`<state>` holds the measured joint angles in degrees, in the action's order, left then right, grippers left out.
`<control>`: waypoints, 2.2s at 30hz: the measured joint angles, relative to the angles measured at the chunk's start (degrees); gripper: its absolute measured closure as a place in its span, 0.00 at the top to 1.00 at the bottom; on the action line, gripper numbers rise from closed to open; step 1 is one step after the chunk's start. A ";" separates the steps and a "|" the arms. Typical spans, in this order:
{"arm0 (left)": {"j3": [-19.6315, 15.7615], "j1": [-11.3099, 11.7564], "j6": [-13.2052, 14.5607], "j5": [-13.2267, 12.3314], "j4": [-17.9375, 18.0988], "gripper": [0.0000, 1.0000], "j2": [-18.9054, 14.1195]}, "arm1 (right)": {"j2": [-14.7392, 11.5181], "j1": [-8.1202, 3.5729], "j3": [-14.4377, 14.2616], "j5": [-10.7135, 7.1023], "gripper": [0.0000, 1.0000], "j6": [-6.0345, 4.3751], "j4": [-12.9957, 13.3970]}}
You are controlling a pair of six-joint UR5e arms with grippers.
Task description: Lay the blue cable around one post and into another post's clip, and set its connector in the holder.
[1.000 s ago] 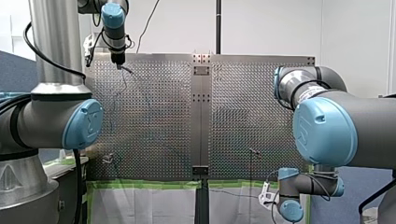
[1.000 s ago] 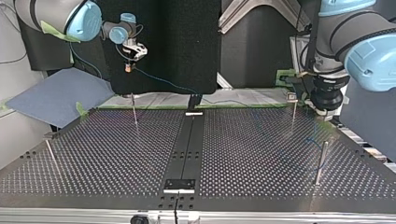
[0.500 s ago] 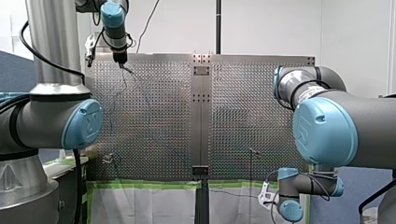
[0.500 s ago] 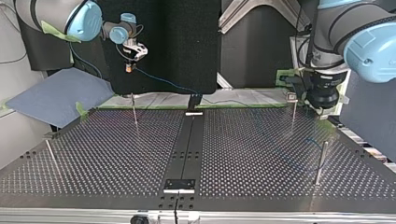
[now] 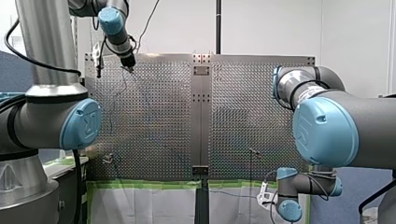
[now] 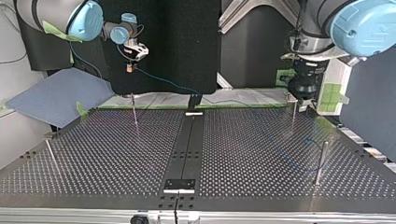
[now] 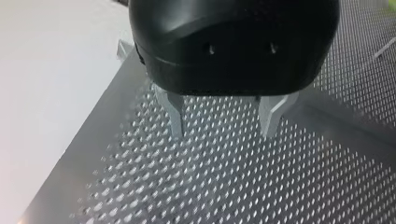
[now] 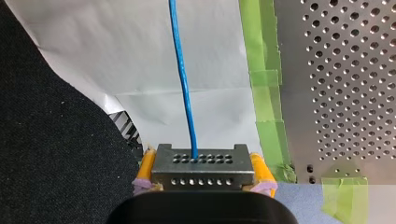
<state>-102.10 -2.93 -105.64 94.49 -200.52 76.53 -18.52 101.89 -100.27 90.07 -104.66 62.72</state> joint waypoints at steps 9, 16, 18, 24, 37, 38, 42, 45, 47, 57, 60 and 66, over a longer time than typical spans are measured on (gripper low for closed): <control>-4.88 -2.78 -4.86 -4.86 4.89 0.82 2.53 | 0.00 0.43 0.33 0.10 0.00 0.44 -0.29; -8.48 -6.14 -7.17 -8.45 8.49 0.82 6.04 | 0.00 0.70 0.41 0.21 0.00 0.82 -0.57; -9.46 -7.12 -7.39 -8.92 9.45 0.82 7.03 | 0.00 0.75 0.42 0.27 0.00 0.86 -0.68; -12.32 -9.98 -8.55 -7.18 12.34 0.82 9.89 | -0.01 0.86 0.45 0.38 0.00 1.06 -0.76; -18.21 -15.88 -6.81 -1.37 18.21 0.84 15.79 | -0.93 1.25 0.21 0.15 0.00 1.84 -1.97; -18.81 -16.46 -6.68 -0.80 18.80 0.84 16.37 | -1.35 1.31 0.02 0.18 0.00 1.91 -2.23; -20.65 -18.30 -6.51 0.88 20.64 0.87 18.20 | -3.03 1.46 -0.96 0.38 0.00 2.09 -2.98; -22.07 -19.73 -6.44 2.12 22.06 0.91 19.64 | -4.55 1.54 -2.22 0.62 0.00 2.14 -3.24; -23.05 -20.71 -6.39 2.96 23.07 0.91 20.63 | -5.59 1.56 -3.19 0.95 0.00 2.15 -3.35; -24.99 -25.67 -5.54 3.48 28.03 0.93 25.58 | -10.32 1.64 -7.88 2.60 0.00 2.16 -4.01; -23.88 -27.01 -4.66 3.25 29.34 0.93 26.92 | -11.87 1.68 -9.43 2.83 0.00 2.06 -4.89; -21.43 -29.54 -4.66 2.46 31.90 0.93 29.45 | -14.78 1.69 -12.13 2.58 0.00 2.00 -7.37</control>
<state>-123.53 -32.48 -110.30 96.95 -168.62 105.99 -33.30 103.58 -112.40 92.65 -102.66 55.35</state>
